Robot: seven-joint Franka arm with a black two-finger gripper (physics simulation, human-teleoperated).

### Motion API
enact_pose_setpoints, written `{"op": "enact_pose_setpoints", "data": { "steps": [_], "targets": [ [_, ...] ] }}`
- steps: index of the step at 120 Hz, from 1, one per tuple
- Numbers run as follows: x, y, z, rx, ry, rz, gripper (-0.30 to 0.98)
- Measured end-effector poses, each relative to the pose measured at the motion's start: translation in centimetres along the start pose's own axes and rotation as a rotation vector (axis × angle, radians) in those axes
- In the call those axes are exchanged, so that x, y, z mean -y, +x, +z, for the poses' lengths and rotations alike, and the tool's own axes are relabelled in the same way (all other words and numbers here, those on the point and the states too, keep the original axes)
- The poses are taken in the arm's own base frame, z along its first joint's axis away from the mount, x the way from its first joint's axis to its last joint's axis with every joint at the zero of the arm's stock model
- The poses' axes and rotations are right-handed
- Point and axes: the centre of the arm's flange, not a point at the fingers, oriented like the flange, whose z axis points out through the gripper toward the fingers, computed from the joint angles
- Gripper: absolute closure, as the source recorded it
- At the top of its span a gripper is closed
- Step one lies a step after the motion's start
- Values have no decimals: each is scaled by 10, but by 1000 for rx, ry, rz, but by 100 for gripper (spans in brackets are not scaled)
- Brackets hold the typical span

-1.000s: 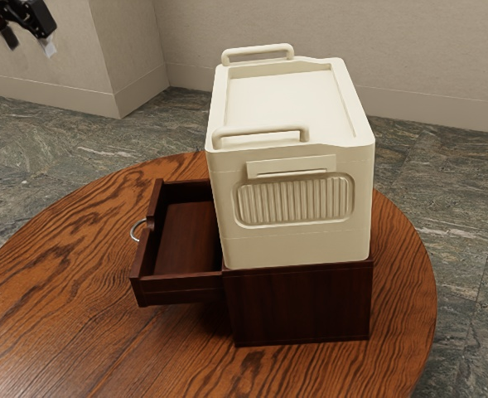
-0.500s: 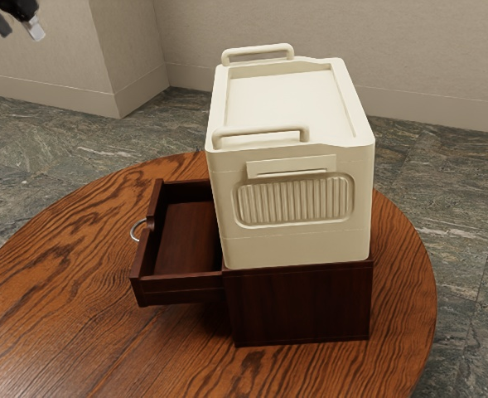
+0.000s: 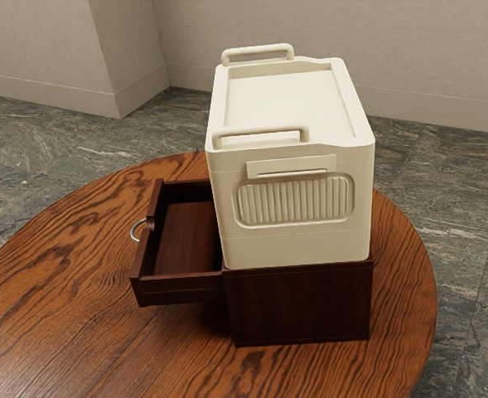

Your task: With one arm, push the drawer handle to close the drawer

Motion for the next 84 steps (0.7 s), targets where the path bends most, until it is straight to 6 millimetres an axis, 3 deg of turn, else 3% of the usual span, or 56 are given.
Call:
{"op": "enact_pose_setpoints", "data": {
  "steps": [17, 30, 54, 84],
  "targets": [
    [-1, 35, 46, 82, 19, -2, 2],
    [-13, 56, 54, 41, 45, 84, 2],
    [-53, 87, 52, -93, 18, 455, 2],
    [-81, 119, 91, -23, 144, 1129, 3]
  ]
}}
